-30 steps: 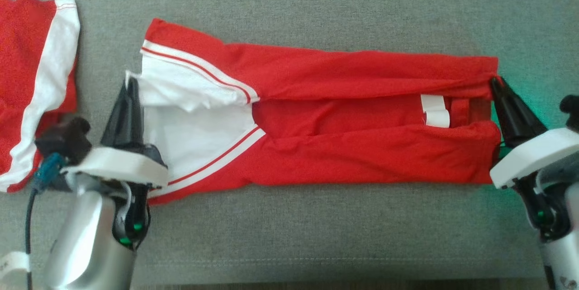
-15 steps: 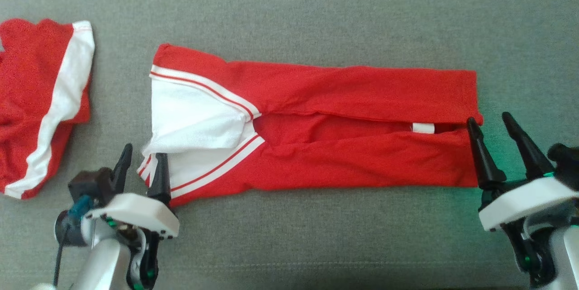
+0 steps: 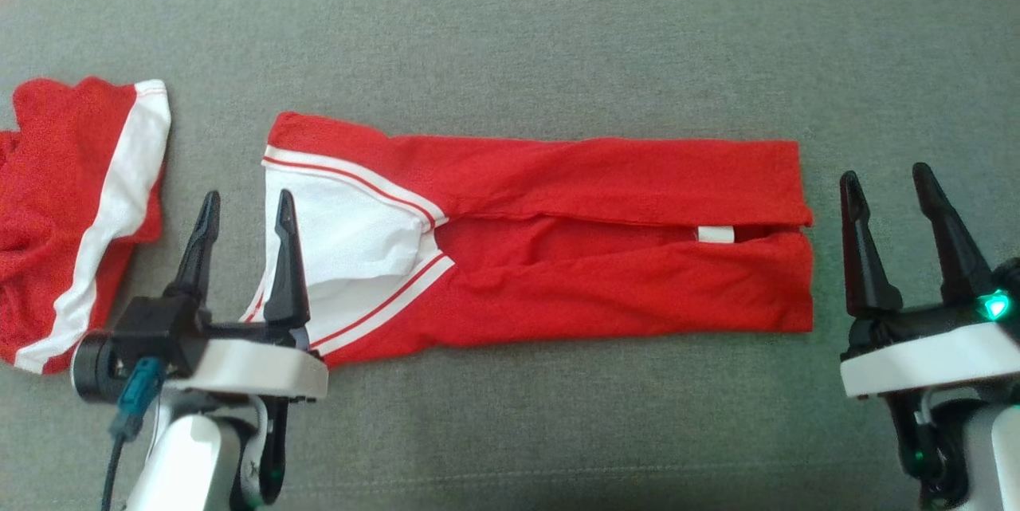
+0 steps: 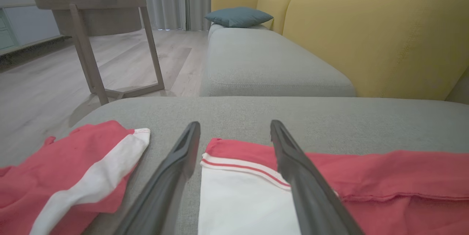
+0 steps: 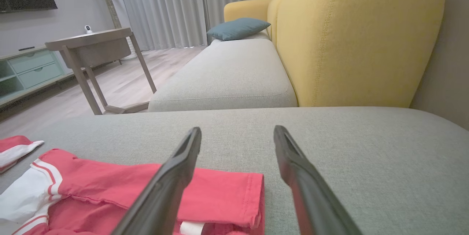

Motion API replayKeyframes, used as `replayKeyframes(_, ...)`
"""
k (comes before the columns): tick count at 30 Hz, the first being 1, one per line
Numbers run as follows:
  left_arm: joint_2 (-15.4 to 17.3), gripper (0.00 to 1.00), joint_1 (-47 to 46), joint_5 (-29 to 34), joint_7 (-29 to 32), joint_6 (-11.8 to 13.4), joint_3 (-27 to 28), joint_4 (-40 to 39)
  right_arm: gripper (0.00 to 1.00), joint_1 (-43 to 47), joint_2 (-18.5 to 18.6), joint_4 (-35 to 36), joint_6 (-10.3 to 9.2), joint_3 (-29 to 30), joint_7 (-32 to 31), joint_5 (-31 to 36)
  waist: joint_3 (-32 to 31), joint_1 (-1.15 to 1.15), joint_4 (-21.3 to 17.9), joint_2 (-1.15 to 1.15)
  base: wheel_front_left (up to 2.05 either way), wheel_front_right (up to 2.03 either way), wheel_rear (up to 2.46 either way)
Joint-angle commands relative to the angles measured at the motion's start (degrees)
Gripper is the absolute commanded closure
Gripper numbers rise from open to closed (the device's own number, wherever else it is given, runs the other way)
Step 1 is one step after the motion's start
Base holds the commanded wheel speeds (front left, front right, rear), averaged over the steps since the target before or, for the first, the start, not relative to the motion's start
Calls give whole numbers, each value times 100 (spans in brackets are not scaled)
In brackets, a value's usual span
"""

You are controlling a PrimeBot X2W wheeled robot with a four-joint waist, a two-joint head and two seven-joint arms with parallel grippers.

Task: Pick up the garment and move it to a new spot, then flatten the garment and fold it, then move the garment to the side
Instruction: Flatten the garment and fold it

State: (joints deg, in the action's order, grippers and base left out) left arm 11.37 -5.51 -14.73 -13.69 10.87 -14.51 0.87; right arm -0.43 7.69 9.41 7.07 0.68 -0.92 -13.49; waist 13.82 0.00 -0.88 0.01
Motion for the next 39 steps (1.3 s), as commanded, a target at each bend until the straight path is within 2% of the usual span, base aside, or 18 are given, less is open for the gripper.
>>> replayKeyframes(1, 142, 0, 3, 68, 21, 77, 157, -270, 0, 38, 6, 229, 42, -78, 49, 50, -44, 0, -25, -1, 0, 0, 0)
replayKeyframes(17, 185, 0, 56, 91, 201, 166, 58, -496, 0, 98, -65, 78, 42, -18, -31, 48, 68, 0, -39, -1, 0, 0, 0)
replayKeyframes(26, 111, 0, -279, 113, 134, 81, -90, -461, 0, -360, 95, -609, 42, 88, -177, -87, 511, 0, 141, -1, 0, 0, 0)
replayKeyframes(31, 44, 0, -476, 134, 61, 25, -182, -364, 0, -669, 153, -1316, 42, 54, -516, -236, 760, 0, 250, -1, 0, 0, 0)
replayKeyframes(33, 8, 0, -559, 126, 19, 5, -201, -289, 0, -753, 111, -1612, 42, 27, -836, -355, 866, 0, 287, -1, 0, 0, 0)
replayKeyframes(39, -38, 0, -682, 75, -45, -19, -169, -105, 0, -783, 59, -1763, 42, -157, -1380, -586, 1002, 0, 314, -1, 0, 0, 0)
